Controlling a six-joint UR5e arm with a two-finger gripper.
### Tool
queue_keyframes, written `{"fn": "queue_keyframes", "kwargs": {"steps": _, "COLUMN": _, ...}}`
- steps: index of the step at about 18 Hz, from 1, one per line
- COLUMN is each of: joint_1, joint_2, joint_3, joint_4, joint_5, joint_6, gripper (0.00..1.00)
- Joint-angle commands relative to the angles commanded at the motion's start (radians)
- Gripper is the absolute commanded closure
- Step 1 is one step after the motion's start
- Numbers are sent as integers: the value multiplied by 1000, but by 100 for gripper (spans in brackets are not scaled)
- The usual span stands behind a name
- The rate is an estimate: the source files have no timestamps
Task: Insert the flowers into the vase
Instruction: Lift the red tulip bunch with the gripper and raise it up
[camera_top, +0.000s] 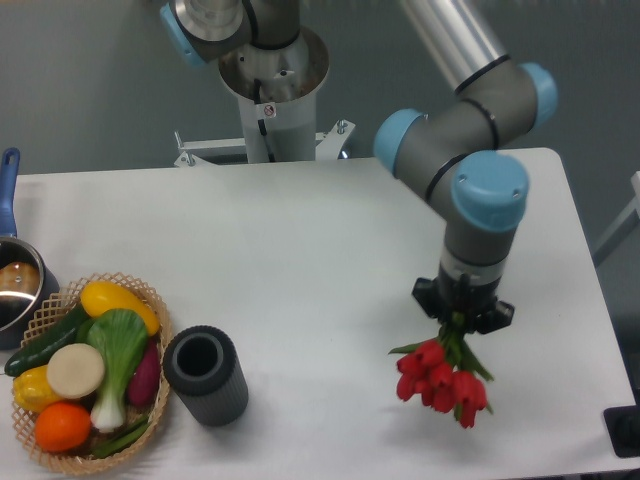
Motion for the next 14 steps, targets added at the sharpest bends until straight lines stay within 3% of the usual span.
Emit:
{"fn": "queue_keyframes", "kwargs": {"steps": 4, "joint_1": 6, "joint_2": 6, "joint_3": -2, "joint_4": 3, "joint_5": -32, "joint_6": 0, "gripper": 100}}
{"fn": "queue_keyframes", "kwargs": {"steps": 9, "joint_1": 17, "joint_2": 51, "joint_3": -3, "joint_4": 21, "joint_5": -239, "joint_6": -49, "gripper": 100}}
{"fn": "queue_keyframes", "kwargs": {"steps": 14, "joint_1": 37, "joint_2": 69, "joint_3": -20, "joint_4": 196, "joint_5": -582, "joint_6": -198, "gripper": 100}}
